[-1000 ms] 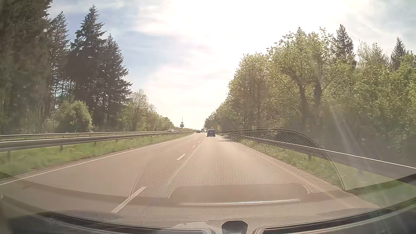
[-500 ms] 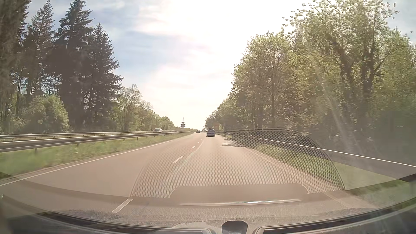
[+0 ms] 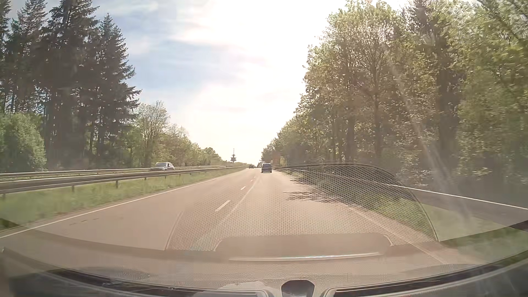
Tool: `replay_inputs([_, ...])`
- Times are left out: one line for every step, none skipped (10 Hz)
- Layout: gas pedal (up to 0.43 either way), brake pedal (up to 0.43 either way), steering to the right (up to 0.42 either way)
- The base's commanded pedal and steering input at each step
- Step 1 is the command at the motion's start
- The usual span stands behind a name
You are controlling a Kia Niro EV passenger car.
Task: Follow the waypoints while adhering to traffic rules and regulations
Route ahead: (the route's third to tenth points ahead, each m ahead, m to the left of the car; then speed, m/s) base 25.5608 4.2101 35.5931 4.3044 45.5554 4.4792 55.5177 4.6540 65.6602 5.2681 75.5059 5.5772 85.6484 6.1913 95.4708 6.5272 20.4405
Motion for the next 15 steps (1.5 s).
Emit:
replay_inputs([0.138,0.000,-0.001])
replay_inputs([0.138,0.000,-0.002])
replay_inputs([0.138,0.000,-0.002])
replay_inputs([0.138,0.000,-0.002])
replay_inputs([0.138,0.000,-0.002])
replay_inputs([0.138,0.000,-0.002])
replay_inputs([0.138,0.000,-0.002])
replay_inputs([0.138,0.000,-0.002])
replay_inputs([0.138,0.000,-0.002])
replay_inputs([0.138,0.000,-0.002])
replay_inputs([0.138,0.000,-0.003])
replay_inputs([0.138,0.000,-0.003])
replay_inputs([0.138,0.000,-0.003])
replay_inputs([0.138,0.000,-0.003])
replay_inputs([0.150,0.000,-0.003])
